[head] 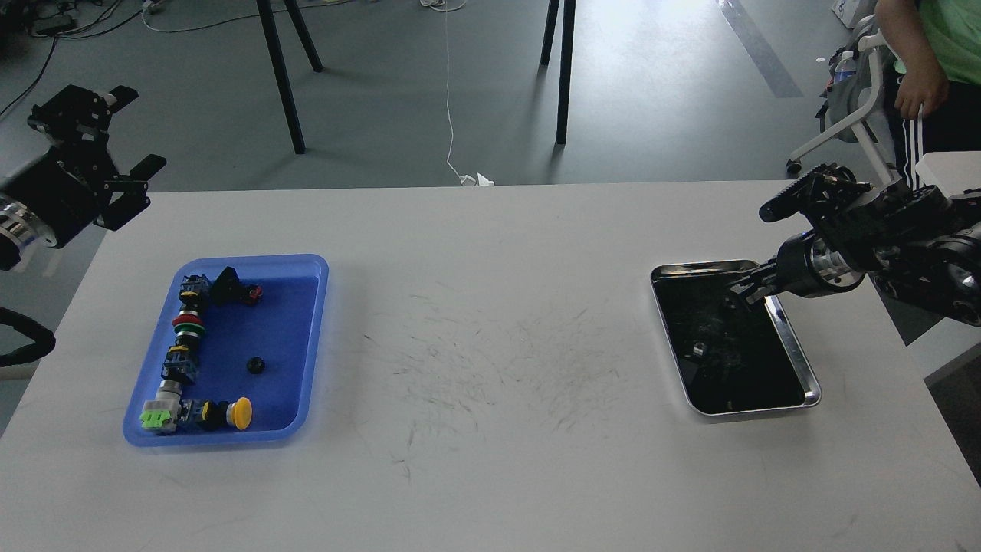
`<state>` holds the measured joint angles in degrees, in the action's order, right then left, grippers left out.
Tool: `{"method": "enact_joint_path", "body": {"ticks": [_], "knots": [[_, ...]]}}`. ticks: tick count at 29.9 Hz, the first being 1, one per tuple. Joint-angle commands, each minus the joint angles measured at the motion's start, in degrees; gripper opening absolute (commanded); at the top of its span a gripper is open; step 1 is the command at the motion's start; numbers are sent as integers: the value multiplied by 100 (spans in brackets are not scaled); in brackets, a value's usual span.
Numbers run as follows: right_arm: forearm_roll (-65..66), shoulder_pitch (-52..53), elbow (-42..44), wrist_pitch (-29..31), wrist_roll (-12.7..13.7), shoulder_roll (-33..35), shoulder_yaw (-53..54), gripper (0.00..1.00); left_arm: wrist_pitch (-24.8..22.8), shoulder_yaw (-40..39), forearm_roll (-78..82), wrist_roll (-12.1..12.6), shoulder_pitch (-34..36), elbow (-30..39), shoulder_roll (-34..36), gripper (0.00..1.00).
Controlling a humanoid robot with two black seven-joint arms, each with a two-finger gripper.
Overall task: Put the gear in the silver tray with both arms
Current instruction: 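Retract the right arm up away from the silver tray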
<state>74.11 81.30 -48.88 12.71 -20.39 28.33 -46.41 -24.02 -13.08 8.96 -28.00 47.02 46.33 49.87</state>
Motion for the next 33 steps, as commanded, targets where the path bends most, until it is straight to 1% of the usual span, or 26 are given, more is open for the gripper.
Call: {"method": "enact_joint_path", "body": {"ticks": [1, 2, 3, 8, 12, 13, 18, 19, 20, 21, 24, 27, 28, 31, 33], "knots": [[-10, 0, 2, -6, 9, -3, 0, 52, -199, 7, -17, 0, -9, -36, 101, 98], [-10, 8, 2, -6, 9, -3, 0, 55, -374, -2, -26, 0, -9, -1, 197, 98], [-19, 17, 2, -6, 9, -3, 26, 58, -398, 7, -43, 0, -9, -27, 224, 98], [-72, 96, -42, 12, 18, -3, 360, 62, -398, -90, -718, 0, -18, -71, 251, 98], [-186, 70, -42, 82, 18, 41, 1044, 70, -398, -151, -957, 0, -18, -142, 268, 98], [-212, 61, -34, 82, 18, 50, 1203, 72, -271, -212, -957, 0, -18, -142, 251, 98], [-467, 96, -25, 161, 35, 67, 1687, 73, 1195, -520, -966, 0, -26, -124, 216, 98], [-563, 105, -7, 170, 44, 76, 1809, 74, 1381, -538, -966, 0, -26, -89, 224, 98], [-651, 105, 10, 179, 53, 76, 1906, 77, 1426, -547, -975, 0, -26, -89, 216, 98], [-756, 105, 19, 187, 79, 85, 2003, 78, 1418, -556, -984, 0, -26, -89, 242, 98], [-1134, 166, 107, 196, 105, 85, 2267, 78, 1391, -573, -992, 0, -26, -124, 216, 98], [-1530, 175, 247, 188, 237, 76, 2373, 79, 1374, -661, -1194, 0, -53, -159, 224, 98], [-1670, 175, 317, 188, 255, 76, 2408, 79, 1304, -670, -1282, 0, -61, -159, 242, 98], [-1934, 149, 572, 179, 255, 76, 2557, 80, 1084, -705, -1370, 0, -193, -168, 225, 98], [-2049, 114, 643, 161, 264, 76, 2794, 80, 1101, -714, -1388, 0, -211, -168, 189, 98]]}}
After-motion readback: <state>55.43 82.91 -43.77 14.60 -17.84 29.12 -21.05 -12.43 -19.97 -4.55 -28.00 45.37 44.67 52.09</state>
